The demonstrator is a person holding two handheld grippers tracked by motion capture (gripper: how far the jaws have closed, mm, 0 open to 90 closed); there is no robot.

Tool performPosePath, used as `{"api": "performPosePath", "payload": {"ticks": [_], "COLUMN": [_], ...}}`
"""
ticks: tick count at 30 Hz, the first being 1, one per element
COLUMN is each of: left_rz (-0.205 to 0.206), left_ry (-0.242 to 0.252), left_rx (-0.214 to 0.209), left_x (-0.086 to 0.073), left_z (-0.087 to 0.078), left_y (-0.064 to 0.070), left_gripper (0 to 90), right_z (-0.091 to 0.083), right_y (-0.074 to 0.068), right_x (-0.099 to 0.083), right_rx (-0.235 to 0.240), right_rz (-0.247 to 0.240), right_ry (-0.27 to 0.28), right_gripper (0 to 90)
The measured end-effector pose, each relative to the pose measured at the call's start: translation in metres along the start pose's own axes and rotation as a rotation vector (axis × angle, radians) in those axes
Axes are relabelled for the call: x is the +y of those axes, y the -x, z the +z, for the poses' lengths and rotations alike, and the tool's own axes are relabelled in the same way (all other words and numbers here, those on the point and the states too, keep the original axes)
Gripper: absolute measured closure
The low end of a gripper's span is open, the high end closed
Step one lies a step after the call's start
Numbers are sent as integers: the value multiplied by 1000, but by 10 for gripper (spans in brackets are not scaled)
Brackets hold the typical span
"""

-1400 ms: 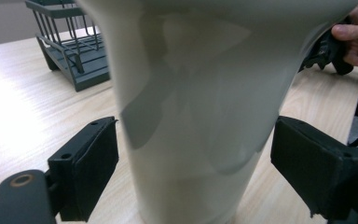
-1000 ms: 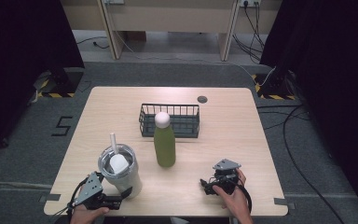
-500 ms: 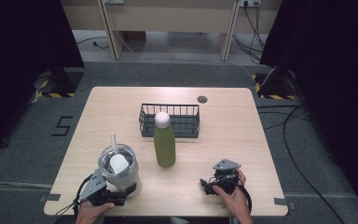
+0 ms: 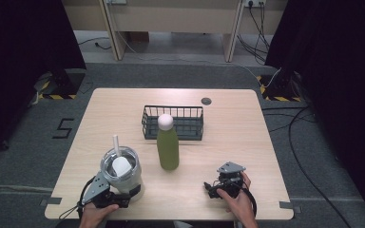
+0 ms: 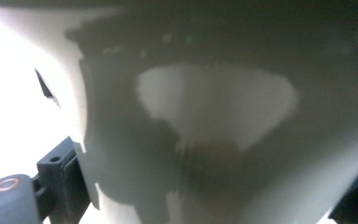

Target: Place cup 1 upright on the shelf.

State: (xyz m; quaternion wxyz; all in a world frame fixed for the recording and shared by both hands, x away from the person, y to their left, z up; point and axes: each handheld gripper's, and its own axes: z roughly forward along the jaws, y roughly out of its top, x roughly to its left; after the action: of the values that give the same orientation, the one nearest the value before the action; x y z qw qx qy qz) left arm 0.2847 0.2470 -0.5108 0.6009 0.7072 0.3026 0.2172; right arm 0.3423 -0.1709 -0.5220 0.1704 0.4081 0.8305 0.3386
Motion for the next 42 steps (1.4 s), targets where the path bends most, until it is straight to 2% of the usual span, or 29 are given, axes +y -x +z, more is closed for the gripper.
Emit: {"api": "performPosePath", "payload": {"ticks": [10, 19, 24, 37, 42], "left_rz": [3, -46, -18, -28, -14], "left_ry": [7, 2, -13, -1, -1], "left_rx": [0, -9, 2, 7, 12], "left_x": [0, 2, 4, 22, 32], "left_z": [0, 1, 2, 7, 13], "left_y": [0, -6, -7, -22, -30], "left_gripper": [106, 107, 107, 108, 108], "right_z": [0, 0, 0, 0, 0], "right_y": [0, 0, 0, 0, 0], "right_x": [0, 0, 0, 0, 0], "right_rx": [0, 0, 0, 0, 0], "right_rz": [-1, 0, 0, -1, 0], "right_ry": [0, 0, 0, 0, 0], "right_gripper": [4, 4, 4, 5, 4]}}
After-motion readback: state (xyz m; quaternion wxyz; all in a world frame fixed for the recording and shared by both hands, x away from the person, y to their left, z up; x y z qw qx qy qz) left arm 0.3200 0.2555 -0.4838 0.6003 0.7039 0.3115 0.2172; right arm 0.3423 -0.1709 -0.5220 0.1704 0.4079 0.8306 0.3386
